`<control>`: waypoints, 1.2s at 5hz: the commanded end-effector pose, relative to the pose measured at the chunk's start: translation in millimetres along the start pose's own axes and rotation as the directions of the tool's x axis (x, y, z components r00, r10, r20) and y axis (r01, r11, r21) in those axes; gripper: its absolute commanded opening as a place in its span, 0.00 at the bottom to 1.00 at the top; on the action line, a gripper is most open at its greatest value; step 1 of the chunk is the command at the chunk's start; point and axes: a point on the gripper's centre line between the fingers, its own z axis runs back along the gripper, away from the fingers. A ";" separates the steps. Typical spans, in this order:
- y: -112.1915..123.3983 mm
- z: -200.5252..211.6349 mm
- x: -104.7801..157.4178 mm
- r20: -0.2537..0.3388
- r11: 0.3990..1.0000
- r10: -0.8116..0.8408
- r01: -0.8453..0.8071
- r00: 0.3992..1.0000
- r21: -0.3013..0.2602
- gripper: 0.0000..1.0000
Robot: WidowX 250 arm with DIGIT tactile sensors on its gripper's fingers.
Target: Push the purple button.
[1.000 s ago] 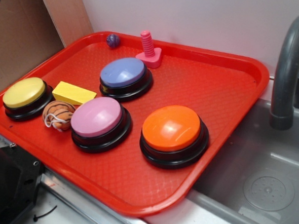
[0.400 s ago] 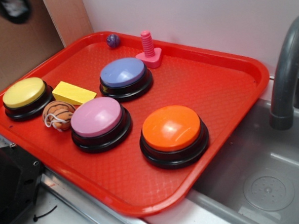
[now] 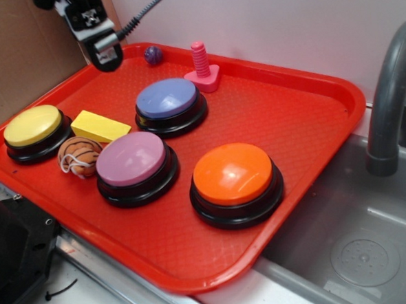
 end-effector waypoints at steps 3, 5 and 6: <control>34.1 -82.8 51.1 0.007 0.997 -0.073 0.073 0.997 0.019 1.00; 37.2 -89.9 48.0 -0.042 0.998 0.012 -0.010 0.999 0.058 1.00; 39.9 -61.2 44.9 -0.013 0.997 0.037 -0.037 0.999 0.063 1.00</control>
